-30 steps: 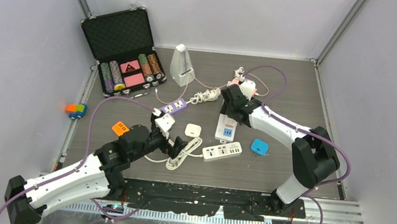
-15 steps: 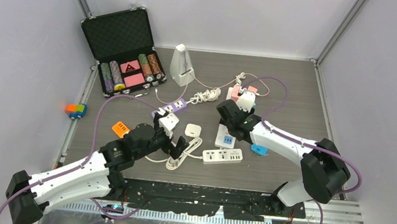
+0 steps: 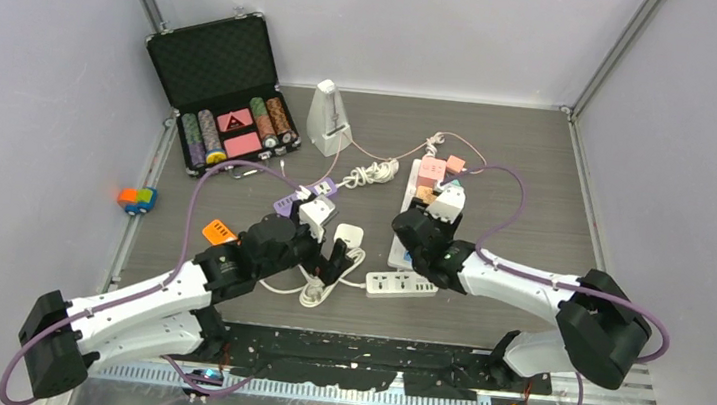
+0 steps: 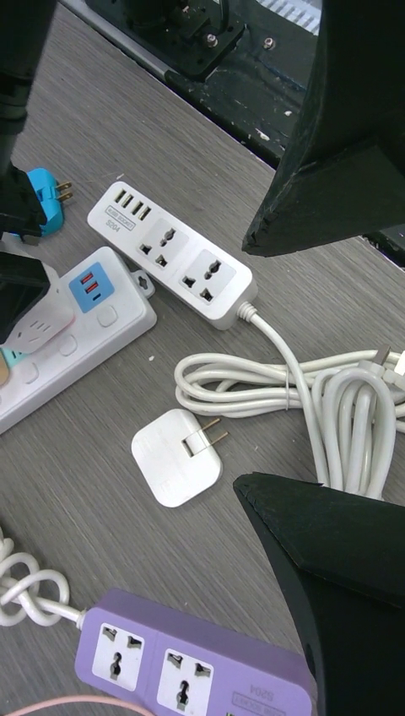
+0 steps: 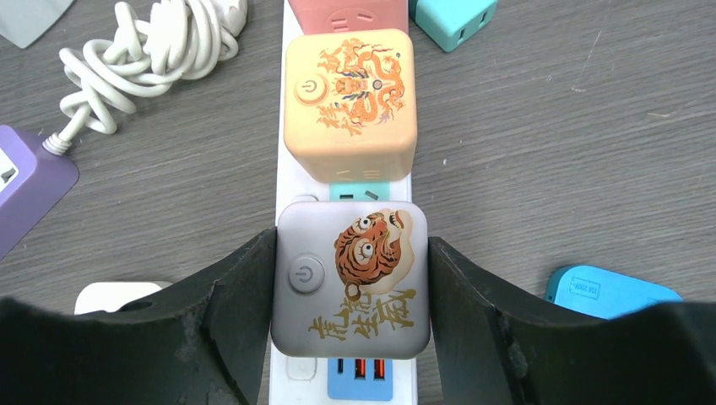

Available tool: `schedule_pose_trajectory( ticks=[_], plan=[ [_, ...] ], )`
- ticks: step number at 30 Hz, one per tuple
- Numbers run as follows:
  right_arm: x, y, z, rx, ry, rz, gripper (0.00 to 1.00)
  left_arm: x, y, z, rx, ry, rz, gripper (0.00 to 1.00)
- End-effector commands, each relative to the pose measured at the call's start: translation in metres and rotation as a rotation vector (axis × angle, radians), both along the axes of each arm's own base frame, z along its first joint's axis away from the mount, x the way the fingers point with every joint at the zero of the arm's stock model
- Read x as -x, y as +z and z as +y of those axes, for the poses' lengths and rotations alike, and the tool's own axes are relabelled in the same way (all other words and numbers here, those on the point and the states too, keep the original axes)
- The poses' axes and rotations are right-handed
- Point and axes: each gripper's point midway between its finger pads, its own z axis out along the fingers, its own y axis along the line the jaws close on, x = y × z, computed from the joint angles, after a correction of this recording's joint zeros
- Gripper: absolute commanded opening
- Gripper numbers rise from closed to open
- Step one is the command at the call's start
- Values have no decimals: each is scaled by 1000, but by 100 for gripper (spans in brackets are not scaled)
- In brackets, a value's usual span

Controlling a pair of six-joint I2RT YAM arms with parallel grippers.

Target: Insert the plug

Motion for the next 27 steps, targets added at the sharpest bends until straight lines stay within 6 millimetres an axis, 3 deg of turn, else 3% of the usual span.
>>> schedule_pose_trajectory(
  ticks=[1,14,17,20,23,25,27],
  plan=[
    [24,-40,-21,174,30,86,5,-5,30,-12,87,2,-20,100],
    [52,-95,-19,192,54,167,5,-12,45,-1,97,56,-68,100],
    [59,-96,-18,198,48,159,5,-15,53,3,100,70,-92,100],
    [59,-90,-17,197,38,166,5,-16,49,8,87,79,-94,100],
    [53,-65,-10,200,32,155,9,-17,52,11,86,89,-104,99],
    [45,-42,-6,200,27,145,20,-17,53,14,85,95,-113,99],
    [38,-26,-4,189,18,151,41,-18,53,16,86,102,-118,99]
  ],
)
